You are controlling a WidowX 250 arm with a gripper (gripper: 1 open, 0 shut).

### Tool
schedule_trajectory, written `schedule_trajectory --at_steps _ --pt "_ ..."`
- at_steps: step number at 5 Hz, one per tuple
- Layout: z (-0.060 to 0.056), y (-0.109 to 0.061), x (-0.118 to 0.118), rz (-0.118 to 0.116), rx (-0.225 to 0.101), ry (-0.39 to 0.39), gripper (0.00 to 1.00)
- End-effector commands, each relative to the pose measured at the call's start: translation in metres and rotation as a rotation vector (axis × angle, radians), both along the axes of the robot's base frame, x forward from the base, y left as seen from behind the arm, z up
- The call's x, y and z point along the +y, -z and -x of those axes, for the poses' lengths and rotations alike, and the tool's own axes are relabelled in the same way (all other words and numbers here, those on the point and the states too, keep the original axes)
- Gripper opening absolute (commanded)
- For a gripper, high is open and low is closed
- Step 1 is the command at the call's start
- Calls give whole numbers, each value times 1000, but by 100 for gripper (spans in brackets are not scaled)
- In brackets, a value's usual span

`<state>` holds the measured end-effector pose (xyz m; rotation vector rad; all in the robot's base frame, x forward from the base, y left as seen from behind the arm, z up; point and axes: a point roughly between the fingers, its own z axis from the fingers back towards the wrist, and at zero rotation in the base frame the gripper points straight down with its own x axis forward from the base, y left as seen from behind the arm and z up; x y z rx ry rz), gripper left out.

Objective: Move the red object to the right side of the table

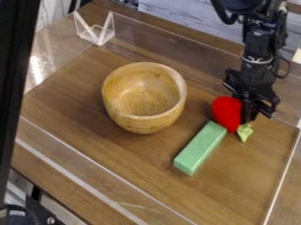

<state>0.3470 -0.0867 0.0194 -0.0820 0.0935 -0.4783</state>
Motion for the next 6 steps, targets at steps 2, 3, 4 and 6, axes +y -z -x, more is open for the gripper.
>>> schedule_trajectory --at_steps 2,3,4,6 --pt "1 -24 -7 -51 -57 27 0" --pt "0 -24 -7 -59 -48 -37 100" --pt "-1 -23 -8 -66 -39 -99 100" --pt "-4 -33 -1 -107 -45 -166 100"
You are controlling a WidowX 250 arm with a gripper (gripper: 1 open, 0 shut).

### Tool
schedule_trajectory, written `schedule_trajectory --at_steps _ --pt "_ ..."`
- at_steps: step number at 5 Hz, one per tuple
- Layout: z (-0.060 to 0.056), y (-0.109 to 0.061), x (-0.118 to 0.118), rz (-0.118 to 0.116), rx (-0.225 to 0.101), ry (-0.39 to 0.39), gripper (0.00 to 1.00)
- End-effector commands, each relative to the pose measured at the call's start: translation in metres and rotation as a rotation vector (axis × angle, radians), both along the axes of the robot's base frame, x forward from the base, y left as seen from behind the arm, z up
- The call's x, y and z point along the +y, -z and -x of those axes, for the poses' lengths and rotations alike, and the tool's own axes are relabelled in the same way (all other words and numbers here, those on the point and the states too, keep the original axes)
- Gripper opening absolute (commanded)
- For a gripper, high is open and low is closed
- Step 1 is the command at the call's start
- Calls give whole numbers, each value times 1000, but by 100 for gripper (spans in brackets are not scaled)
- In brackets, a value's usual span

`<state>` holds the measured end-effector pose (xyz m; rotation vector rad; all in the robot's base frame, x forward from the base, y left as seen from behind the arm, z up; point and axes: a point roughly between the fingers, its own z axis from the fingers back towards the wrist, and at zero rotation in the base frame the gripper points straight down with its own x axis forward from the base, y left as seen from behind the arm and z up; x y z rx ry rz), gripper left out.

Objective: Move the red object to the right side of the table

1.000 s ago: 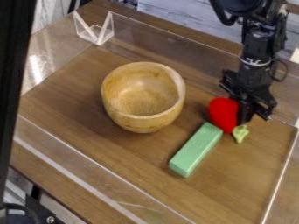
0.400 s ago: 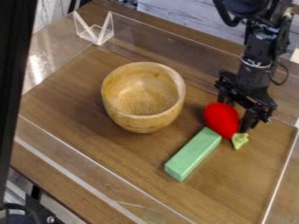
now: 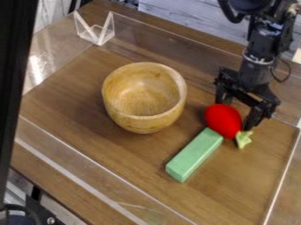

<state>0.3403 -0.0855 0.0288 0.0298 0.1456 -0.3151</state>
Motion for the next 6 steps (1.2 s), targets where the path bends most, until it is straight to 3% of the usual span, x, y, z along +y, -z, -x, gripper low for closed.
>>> schedule_trajectory --at_steps 1,3,5,6 --pt "-13 -31 4 -1 -88 -14 100" --pt "-15 -48 1 -18 -110 -133 100" --pt "13 -31 17 1 -138 -114 100" --pt "17 -41 6 -23 -134 -109 100"
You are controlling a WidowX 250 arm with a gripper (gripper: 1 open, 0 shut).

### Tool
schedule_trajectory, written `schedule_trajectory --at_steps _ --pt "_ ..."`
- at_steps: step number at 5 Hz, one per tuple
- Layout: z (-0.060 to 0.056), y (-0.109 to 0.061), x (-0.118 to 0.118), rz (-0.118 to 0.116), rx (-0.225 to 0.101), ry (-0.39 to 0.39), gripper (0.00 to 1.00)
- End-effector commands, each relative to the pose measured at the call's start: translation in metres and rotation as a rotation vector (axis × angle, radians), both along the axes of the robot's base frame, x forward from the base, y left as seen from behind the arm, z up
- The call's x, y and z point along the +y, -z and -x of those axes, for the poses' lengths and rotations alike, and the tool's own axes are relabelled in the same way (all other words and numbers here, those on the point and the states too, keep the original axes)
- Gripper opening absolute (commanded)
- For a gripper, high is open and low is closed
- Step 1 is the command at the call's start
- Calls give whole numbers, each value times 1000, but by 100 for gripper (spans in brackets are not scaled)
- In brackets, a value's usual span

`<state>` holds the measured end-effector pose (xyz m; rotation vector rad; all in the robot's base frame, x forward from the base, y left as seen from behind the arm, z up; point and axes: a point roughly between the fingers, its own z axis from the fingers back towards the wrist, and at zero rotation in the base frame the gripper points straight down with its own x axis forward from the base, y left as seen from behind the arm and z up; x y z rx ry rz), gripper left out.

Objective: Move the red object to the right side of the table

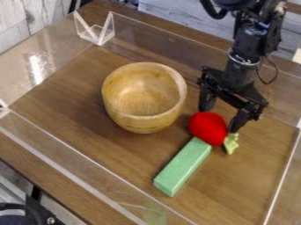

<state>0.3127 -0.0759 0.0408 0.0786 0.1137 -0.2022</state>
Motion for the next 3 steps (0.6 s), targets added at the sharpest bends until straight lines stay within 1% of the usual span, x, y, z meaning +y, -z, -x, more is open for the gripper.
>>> schedule_trajectory --at_steps 1,2,3 --pt "-8 -40 -17 2 -104 19 100" --pt "-15 -47 -19 -6 -111 100 100" --pt "-20 -48 -13 1 -120 136 100"
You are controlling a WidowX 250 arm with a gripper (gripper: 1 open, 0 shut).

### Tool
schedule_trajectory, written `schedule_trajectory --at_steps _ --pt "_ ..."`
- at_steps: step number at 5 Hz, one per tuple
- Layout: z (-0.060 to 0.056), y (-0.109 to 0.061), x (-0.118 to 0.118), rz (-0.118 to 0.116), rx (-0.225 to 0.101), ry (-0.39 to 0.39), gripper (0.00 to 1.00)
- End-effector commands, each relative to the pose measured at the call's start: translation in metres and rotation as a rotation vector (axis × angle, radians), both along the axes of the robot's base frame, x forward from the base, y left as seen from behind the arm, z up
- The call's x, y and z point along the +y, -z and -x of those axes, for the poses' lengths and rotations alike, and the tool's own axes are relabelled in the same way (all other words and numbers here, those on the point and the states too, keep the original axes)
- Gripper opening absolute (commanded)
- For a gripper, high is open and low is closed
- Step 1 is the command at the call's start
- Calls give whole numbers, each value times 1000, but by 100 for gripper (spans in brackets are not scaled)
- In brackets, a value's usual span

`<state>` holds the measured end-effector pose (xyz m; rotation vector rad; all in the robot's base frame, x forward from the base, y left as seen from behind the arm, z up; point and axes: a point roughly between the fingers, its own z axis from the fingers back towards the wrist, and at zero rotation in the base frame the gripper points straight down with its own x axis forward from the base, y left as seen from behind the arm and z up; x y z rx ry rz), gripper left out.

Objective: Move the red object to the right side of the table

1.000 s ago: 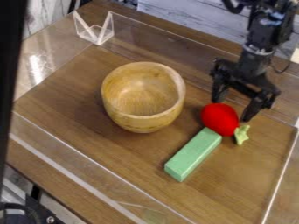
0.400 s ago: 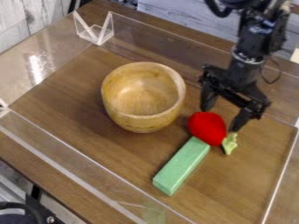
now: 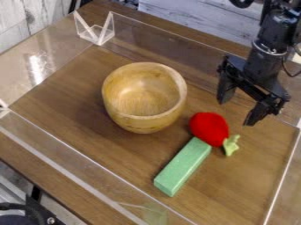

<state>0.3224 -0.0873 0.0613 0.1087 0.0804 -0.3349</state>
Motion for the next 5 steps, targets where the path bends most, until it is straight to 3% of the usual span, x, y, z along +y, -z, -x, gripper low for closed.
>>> schedule_trajectory --at_steps 1,2,4,5 --pt "-16 -20 -14 33 -85 3 100" --pt "-18 -10 -26 42 -78 -4 100" --pt "-6 7 6 39 -78 -48 100" --pt "-9 -6 11 32 -89 -48 100"
